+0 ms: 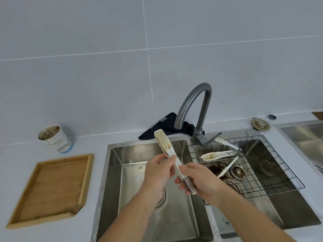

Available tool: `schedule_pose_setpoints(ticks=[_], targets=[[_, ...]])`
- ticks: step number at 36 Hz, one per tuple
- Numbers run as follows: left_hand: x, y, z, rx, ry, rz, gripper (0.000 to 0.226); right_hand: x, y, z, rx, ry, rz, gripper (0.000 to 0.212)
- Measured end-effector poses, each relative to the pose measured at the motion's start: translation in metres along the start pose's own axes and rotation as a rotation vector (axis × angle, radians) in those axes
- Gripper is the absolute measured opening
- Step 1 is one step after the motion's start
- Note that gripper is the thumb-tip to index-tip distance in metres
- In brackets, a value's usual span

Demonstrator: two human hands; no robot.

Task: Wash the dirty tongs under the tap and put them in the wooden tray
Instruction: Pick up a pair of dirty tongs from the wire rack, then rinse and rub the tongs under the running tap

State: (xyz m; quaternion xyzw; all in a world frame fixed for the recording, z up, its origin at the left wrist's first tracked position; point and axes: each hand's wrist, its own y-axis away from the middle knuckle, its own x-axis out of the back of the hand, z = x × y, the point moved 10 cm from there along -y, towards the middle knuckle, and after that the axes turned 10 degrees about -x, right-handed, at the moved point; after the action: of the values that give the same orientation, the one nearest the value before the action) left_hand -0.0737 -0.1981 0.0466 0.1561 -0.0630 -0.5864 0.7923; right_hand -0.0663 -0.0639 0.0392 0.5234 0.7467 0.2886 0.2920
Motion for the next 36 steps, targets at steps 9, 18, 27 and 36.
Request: schedule_pose_setpoints(ticks=[9,18,27,36], targets=[[-0.008,-0.022,-0.011,0.043,-0.014,-0.062,0.013,0.017,-0.014,-0.009,0.021,0.158,-0.01,0.027],[0.001,-0.038,-0.025,0.089,-0.027,-0.042,0.019,0.108,-0.026,-0.062,0.128,0.417,0.363,0.012],[0.002,-0.04,-0.029,0.092,-0.022,-0.058,0.019,0.187,-0.044,-0.111,0.211,0.677,0.691,0.042],[0.003,-0.04,-0.034,0.105,-0.04,-0.036,0.018,0.218,-0.074,-0.129,0.153,0.805,0.737,0.03]])
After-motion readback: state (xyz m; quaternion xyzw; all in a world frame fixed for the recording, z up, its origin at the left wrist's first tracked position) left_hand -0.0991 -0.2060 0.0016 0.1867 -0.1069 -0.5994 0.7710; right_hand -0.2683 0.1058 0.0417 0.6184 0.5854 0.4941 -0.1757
